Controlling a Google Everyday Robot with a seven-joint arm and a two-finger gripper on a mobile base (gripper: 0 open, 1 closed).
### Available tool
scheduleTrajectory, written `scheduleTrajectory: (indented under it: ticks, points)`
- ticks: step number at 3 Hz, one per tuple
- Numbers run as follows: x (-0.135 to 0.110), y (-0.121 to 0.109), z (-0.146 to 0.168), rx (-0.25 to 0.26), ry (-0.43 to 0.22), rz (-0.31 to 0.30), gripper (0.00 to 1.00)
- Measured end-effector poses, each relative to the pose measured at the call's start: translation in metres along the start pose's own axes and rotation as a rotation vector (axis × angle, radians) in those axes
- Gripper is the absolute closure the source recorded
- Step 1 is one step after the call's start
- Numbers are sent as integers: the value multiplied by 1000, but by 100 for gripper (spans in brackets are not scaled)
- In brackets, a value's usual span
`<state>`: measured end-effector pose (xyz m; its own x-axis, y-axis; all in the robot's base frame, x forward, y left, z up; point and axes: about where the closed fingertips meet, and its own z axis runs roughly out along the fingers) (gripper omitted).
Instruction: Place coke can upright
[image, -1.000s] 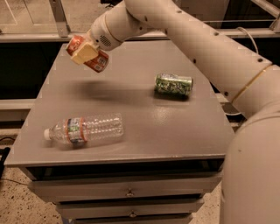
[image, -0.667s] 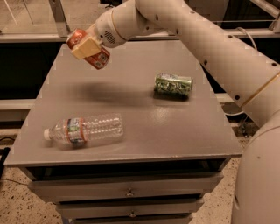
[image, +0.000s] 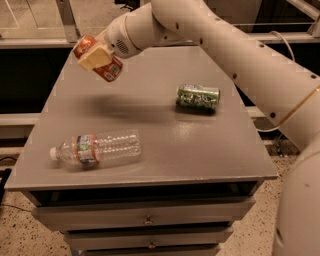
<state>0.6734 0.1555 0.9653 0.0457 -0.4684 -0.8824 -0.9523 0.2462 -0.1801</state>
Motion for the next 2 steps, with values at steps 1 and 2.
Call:
scheduleTrajectory:
  ticks: [1, 2]
  points:
    - [0, 24, -3, 33, -111, 37, 100]
    - [2, 47, -8, 85, -197, 65, 100]
